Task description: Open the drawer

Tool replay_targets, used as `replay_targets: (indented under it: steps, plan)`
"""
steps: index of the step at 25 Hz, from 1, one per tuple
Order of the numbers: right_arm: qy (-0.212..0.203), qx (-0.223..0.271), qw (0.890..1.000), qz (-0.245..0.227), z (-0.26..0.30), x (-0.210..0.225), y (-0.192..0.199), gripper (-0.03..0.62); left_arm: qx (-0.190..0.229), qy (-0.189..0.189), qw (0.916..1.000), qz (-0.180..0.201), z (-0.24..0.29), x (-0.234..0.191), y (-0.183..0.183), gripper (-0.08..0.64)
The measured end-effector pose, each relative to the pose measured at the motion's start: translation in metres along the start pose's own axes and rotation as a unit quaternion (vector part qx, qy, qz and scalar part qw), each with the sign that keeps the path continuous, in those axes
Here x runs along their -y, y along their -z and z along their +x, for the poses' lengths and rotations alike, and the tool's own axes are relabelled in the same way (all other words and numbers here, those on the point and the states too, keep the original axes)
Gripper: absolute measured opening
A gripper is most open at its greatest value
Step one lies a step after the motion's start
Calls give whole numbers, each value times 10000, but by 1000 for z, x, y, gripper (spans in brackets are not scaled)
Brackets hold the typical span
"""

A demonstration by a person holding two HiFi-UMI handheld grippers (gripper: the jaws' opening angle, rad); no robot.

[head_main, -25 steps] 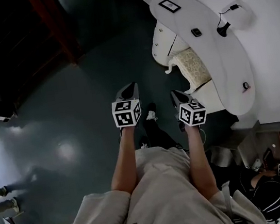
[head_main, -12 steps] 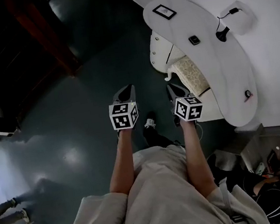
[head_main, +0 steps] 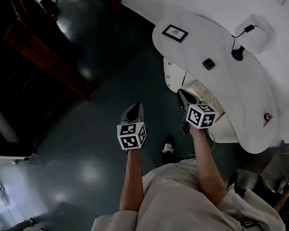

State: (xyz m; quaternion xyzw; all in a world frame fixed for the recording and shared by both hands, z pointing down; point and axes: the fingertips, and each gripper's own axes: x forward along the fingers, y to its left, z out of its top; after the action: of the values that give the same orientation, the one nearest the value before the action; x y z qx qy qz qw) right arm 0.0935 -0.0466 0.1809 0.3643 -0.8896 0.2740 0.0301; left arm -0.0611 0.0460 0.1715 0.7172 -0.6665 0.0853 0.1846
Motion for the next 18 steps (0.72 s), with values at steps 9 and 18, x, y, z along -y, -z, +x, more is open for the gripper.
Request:
replay_targets:
  steps: [9, 18]
  plan:
    - [126, 19, 9993, 352, 51, 54, -18, 15, -373, 371, 9984, 225, 77, 12, 1, 11]
    - [-17, 452, 9978, 494, 73, 89, -42, 15, -486, 556, 9972, 136, 143, 25, 0, 11]
